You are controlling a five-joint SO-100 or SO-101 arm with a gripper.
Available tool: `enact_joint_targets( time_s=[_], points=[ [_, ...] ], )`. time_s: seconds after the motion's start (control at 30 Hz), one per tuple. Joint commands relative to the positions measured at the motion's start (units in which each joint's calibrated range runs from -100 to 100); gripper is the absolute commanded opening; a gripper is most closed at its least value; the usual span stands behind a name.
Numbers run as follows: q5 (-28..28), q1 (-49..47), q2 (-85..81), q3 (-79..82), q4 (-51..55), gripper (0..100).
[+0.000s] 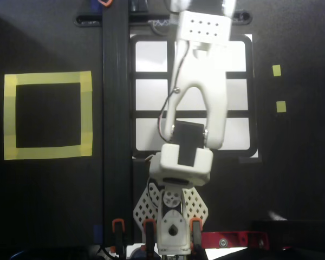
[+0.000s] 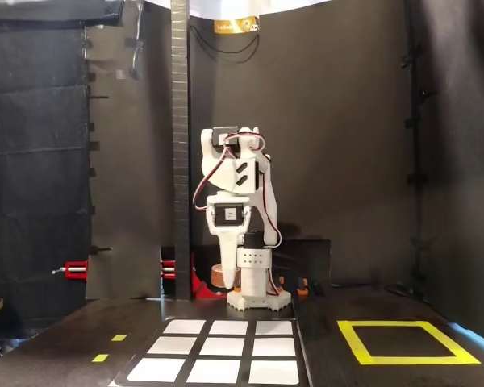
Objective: Pick and place at Grid spot 3
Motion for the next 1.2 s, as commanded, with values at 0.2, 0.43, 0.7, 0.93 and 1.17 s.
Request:
enact_joint_targets(
  time_s=[0.2,0.43,0.7,0.93,1.17],
  points=[
    [16.7,8.6,2.4,-1.0,-6.3,12],
    [26.2,13.2,11.1,-1.1,-17.1,12],
    [32.3,16.0,21.0,-1.1,-24.9,13],
    [32.6,16.5,26.1,-1.0,-30.5,13],
    [32.5,16.1,26.2,-0.9,-29.5,13]
  ],
)
